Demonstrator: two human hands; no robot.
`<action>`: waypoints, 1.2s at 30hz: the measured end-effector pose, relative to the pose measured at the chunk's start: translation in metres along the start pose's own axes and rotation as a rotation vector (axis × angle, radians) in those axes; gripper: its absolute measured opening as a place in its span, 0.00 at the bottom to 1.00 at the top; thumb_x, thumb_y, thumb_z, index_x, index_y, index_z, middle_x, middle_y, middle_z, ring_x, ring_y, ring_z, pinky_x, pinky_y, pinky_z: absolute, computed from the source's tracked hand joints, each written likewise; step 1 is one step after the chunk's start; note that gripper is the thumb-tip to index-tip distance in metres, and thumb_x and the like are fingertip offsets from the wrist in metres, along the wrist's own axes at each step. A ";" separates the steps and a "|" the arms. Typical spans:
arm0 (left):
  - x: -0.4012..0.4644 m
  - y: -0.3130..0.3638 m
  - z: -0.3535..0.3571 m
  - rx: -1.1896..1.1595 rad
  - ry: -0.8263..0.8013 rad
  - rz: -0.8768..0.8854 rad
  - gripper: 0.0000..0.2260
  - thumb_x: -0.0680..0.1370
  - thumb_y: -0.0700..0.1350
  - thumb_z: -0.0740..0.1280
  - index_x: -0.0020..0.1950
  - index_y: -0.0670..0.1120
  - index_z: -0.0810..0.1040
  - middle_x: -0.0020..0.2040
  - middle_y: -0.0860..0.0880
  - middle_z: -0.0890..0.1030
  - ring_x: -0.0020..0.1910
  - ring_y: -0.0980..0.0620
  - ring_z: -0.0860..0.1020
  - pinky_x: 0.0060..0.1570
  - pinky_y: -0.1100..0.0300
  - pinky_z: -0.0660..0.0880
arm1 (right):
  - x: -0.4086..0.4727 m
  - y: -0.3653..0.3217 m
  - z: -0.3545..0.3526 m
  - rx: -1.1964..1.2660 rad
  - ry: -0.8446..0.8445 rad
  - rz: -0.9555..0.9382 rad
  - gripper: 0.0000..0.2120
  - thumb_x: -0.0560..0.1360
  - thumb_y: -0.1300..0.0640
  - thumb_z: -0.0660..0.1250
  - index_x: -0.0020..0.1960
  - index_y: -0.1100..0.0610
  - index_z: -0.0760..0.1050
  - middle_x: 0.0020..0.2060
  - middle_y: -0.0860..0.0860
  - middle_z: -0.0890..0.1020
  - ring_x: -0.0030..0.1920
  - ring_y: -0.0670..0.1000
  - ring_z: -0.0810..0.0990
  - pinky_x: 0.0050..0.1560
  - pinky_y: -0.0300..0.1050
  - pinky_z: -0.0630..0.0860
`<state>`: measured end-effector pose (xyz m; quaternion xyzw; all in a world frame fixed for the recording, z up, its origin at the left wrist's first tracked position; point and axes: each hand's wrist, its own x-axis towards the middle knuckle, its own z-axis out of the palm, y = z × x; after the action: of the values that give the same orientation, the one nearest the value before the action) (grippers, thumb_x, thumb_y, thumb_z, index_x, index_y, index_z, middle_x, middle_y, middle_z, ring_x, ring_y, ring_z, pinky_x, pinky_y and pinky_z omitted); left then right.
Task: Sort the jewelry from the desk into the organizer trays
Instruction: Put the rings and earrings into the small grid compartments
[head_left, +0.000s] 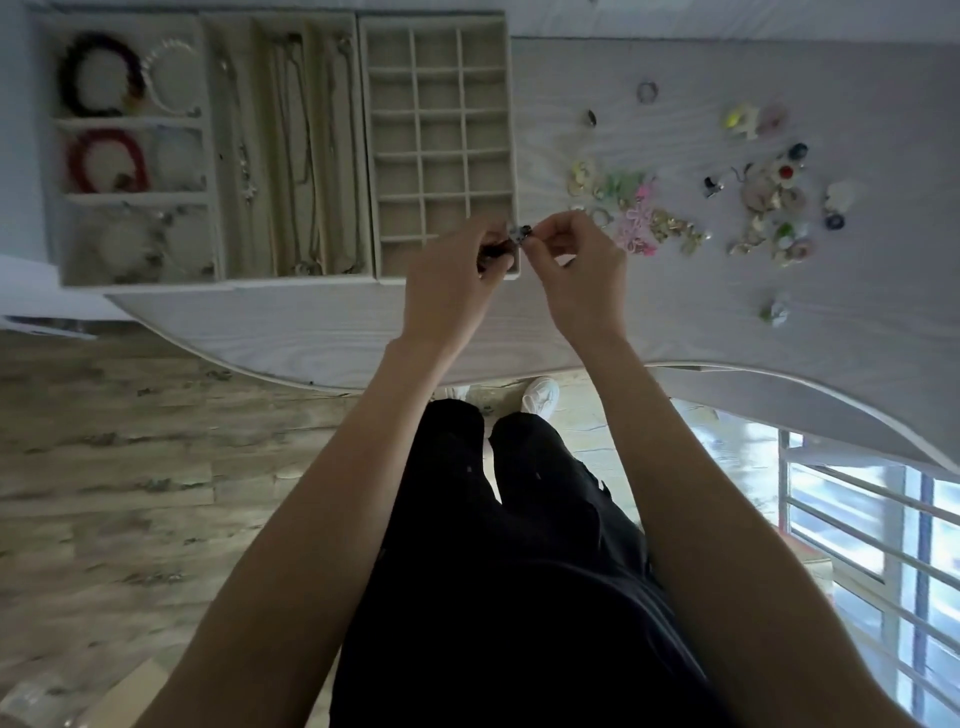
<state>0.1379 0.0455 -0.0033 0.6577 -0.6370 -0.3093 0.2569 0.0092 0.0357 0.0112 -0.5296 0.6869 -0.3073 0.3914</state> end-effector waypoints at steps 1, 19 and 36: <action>-0.002 -0.001 0.000 -0.046 -0.008 0.010 0.12 0.77 0.42 0.68 0.59 0.44 0.77 0.53 0.50 0.82 0.51 0.53 0.80 0.53 0.57 0.76 | 0.001 -0.001 0.000 -0.010 0.001 0.001 0.04 0.73 0.62 0.69 0.44 0.55 0.75 0.35 0.40 0.77 0.37 0.35 0.76 0.39 0.28 0.70; -0.016 -0.035 -0.012 0.159 0.100 0.108 0.12 0.76 0.45 0.64 0.59 0.45 0.77 0.56 0.49 0.79 0.59 0.48 0.73 0.61 0.55 0.68 | -0.006 0.012 0.002 -0.406 0.164 -0.286 0.06 0.71 0.63 0.65 0.45 0.58 0.80 0.50 0.56 0.78 0.53 0.55 0.75 0.52 0.46 0.71; -0.012 -0.039 -0.010 0.345 0.139 0.187 0.07 0.75 0.46 0.66 0.51 0.49 0.82 0.60 0.49 0.78 0.61 0.44 0.71 0.57 0.52 0.67 | -0.006 0.016 0.003 -0.820 -0.048 -0.540 0.16 0.73 0.60 0.63 0.60 0.52 0.77 0.65 0.58 0.73 0.64 0.60 0.71 0.57 0.54 0.70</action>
<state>0.1717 0.0588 -0.0241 0.6499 -0.7195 -0.1243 0.2111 0.0043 0.0460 -0.0024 -0.8064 0.5800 -0.0895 0.0726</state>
